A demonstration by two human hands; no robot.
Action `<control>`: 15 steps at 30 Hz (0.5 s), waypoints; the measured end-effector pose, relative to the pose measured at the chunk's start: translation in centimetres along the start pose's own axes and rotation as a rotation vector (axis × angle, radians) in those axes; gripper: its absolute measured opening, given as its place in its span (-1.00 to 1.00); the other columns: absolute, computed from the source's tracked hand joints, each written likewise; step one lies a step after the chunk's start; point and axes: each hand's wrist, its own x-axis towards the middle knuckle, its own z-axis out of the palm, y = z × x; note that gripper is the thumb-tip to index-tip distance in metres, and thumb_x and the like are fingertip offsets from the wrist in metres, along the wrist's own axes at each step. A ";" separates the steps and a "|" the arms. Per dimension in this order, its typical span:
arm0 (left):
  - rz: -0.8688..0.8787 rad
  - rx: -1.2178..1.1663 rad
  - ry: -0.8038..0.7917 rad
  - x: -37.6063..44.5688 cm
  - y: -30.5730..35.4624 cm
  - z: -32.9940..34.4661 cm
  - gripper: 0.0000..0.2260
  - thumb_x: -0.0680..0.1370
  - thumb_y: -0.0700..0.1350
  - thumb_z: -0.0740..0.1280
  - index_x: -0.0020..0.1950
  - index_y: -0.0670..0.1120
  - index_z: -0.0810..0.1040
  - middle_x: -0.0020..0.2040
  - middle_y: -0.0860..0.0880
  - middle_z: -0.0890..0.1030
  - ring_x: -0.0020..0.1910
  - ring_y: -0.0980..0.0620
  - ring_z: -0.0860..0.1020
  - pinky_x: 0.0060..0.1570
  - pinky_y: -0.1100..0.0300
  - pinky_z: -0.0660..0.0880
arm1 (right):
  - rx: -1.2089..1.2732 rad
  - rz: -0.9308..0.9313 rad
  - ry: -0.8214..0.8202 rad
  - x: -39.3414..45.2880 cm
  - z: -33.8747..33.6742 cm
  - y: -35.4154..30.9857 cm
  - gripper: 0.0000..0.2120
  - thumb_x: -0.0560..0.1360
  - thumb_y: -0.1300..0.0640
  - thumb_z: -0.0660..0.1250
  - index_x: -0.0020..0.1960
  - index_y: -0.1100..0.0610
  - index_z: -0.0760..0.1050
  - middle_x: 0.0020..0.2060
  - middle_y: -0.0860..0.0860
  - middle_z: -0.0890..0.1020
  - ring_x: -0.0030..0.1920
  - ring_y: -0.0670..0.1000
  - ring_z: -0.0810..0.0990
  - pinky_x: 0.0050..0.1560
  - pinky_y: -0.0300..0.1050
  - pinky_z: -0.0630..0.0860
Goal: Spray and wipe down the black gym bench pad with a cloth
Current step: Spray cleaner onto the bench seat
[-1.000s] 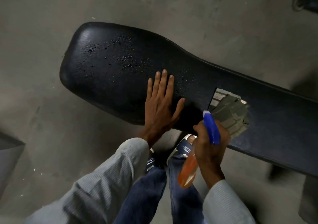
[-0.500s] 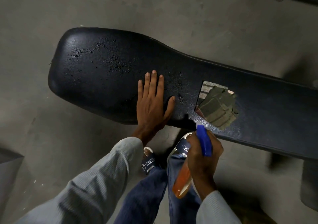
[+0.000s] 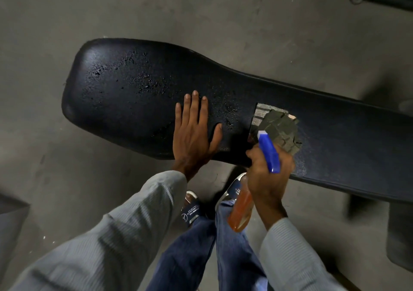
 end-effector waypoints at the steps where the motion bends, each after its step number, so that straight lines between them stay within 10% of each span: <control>1: -0.001 0.000 -0.004 0.0 0.0 0.0 -0.28 0.71 0.26 0.10 0.73 -0.18 0.15 0.75 -0.25 0.10 0.74 -0.24 0.05 0.72 -0.22 -0.01 | -0.010 0.004 -0.006 -0.3 -0.3 0.1 -0.78 0.44 0.06 0.33 -0.30 0.17 0.49 -0.42 0.10 0.52 -0.38 0.16 0.50 -0.30 0.09 0.50; 10: -0.044 -0.123 0.020 -0.2 0.6 -0.3 -0.29 0.68 0.25 0.17 0.70 -0.17 0.24 0.74 -0.23 0.15 0.74 -0.23 0.08 0.72 -0.23 -0.07 | -0.025 0.006 -0.025 -3.0 -2.0 -0.2 -0.91 0.45 0.07 0.33 -0.22 0.02 0.54 -0.30 0.07 0.58 -0.28 0.11 0.57 -0.21 0.14 0.56; 15: 0.009 -0.356 0.087 -1.7 5.2 -1.9 -0.45 0.66 0.14 0.28 0.55 -0.16 0.46 0.55 -0.19 0.48 0.56 -0.19 0.41 0.64 -0.26 0.17 | 0.094 -0.027 0.067 -1.8 -5.8 -3.3 -0.90 0.44 0.16 0.38 -0.20 -0.02 0.59 -0.27 0.15 0.56 -0.27 0.22 0.56 -0.21 0.21 0.55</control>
